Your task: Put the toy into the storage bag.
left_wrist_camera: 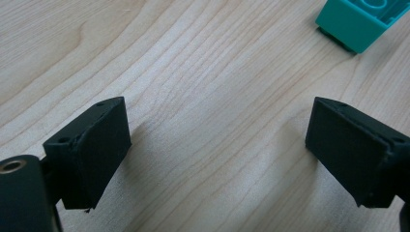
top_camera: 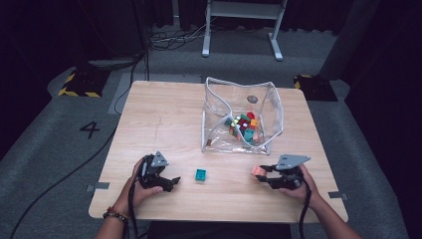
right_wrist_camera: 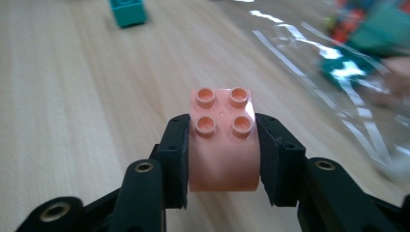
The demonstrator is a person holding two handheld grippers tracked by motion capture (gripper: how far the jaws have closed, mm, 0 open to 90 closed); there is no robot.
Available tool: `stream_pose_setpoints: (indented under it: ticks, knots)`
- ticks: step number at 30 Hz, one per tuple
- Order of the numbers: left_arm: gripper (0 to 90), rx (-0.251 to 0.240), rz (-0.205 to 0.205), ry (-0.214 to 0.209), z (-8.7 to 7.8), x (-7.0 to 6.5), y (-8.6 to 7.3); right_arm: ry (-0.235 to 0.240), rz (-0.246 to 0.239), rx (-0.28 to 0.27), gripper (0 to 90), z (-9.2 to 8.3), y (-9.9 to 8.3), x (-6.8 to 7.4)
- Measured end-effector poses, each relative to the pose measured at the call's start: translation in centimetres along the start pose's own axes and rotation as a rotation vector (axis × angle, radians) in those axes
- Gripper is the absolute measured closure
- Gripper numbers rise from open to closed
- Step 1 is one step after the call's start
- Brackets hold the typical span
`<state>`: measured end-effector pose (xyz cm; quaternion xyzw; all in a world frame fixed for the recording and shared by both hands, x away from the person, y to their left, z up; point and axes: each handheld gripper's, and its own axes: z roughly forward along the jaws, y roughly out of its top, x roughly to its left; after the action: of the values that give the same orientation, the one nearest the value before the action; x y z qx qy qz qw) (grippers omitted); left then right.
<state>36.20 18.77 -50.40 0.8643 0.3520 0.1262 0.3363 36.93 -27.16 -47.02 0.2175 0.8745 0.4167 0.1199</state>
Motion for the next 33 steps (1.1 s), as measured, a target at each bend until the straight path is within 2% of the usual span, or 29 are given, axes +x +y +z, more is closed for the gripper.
stream_pose_setpoints:
  ticks: [5,9,10,14,18,23,24,26,30,32,33]
  knots:
    - [8.9,0.000,0.000,0.001,0.0,0.0,0.0,-0.101,0.061,-0.022,59.3,-2.7,-1.1,-2.8]
    - [8.9,0.000,0.000,0.000,0.0,0.0,0.0,-0.160,0.105,-0.026,59.3,-4.2,-1.6,-5.0]
    - [8.9,-0.001,0.000,0.001,0.0,0.0,0.0,-0.171,0.130,-0.036,59.3,-4.6,-1.6,-5.7]
    - [8.9,-0.001,0.000,0.002,0.0,0.0,0.0,-0.241,0.164,-0.039,59.3,-5.6,-1.6,-7.7]
    - [8.9,-0.001,0.000,0.001,0.0,0.0,0.0,-0.284,0.199,-0.035,59.3,-6.1,-1.1,-9.4]
    - [8.9,0.000,0.000,0.001,0.0,0.0,0.0,-0.337,0.208,-0.038,59.3,-6.3,0.0,-11.1]
    - [8.9,0.000,0.000,0.000,0.0,0.0,0.0,-0.335,0.231,-0.053,59.3,-6.4,0.3,-11.6]
    - [8.9,0.000,0.000,0.001,0.0,0.0,0.0,-0.340,0.236,-0.060,59.3,-6.5,0.8,-12.3]
    - [8.9,0.000,0.000,0.000,0.0,0.0,0.0,-0.368,0.227,-0.057,59.3,-6.7,2.0,-13.3]
    - [8.9,0.000,0.000,0.000,0.0,0.0,0.0,-0.353,0.228,-0.071,59.3,-6.9,2.6,-13.8]
    - [8.9,0.000,0.000,0.001,0.0,0.0,0.0,-0.364,0.229,-0.073,59.3,-6.9,3.0,-13.9]
